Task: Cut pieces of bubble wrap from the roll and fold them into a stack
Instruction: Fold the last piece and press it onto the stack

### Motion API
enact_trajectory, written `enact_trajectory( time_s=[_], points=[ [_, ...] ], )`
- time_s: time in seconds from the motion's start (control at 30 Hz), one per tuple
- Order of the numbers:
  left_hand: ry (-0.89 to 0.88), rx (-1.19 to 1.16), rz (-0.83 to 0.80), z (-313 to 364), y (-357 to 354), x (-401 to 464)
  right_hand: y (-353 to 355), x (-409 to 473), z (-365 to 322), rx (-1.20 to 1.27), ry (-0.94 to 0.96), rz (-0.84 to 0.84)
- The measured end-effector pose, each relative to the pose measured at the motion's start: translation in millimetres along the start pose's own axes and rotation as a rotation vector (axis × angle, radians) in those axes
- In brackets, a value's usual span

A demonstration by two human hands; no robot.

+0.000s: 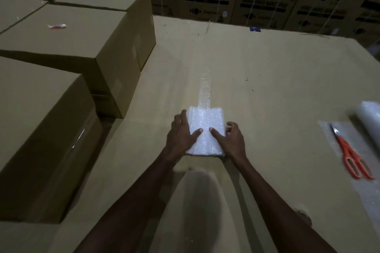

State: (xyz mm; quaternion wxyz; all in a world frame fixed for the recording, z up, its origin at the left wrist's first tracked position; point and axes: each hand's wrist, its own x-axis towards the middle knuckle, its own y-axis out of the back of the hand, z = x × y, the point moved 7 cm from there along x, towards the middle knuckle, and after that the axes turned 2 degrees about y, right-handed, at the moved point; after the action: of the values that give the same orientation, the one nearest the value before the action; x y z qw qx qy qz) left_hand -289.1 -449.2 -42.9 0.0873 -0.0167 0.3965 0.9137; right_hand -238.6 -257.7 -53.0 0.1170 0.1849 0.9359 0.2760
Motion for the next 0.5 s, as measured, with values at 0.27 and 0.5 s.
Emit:
enact_trajectory(
  time_s=[0.27, 0.5],
  points=[
    [-0.349, 0.509, -0.082, 0, -33, -7, -35, -14, -8, -0.381, 0.415, -0.143],
    [-0.56, 0.652, 0.073, 2, -25, 5, -50, -5, -6, -0.37, 0.377, -0.159]
  ],
)
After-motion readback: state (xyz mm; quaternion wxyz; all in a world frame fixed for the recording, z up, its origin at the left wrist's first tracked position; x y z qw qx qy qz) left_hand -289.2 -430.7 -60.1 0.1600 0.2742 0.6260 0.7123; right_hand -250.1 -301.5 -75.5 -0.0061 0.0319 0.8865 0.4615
